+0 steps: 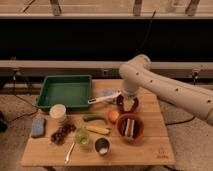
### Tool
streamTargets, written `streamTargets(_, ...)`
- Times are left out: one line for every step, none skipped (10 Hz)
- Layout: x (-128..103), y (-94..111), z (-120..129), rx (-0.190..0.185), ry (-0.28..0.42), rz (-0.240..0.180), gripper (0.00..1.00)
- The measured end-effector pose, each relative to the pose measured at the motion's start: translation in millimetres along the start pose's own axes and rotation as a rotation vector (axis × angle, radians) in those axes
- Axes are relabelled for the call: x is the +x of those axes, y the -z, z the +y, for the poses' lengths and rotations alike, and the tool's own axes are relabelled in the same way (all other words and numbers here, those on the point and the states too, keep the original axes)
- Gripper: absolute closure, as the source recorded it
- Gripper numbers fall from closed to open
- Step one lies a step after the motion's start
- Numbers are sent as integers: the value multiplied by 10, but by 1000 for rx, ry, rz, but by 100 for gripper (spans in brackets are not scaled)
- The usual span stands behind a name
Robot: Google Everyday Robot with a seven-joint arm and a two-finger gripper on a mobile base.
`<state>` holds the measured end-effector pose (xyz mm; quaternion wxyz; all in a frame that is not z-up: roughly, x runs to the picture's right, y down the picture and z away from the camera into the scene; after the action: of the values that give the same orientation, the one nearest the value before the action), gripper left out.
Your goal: Place pepper in plastic cup
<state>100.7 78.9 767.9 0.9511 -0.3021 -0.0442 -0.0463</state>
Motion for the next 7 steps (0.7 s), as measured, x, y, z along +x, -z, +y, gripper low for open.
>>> streamTargets(-161, -76, -43, -11, 20, -12, 35)
streamTargets(-338, -161, -72, -25, 41, -29, 35)
streamTargets(-496, -248, -93, -38, 60, -46, 35)
streamTargets(-599, -318, -104, -48, 75, -58, 35)
streamTargets(-693, -395, -116, -58, 88, -72, 35)
streamTargets(-756, -503, -121, -73, 96, -86, 35)
streamTargets(-793, -600, -114, -87, 99, -95, 35)
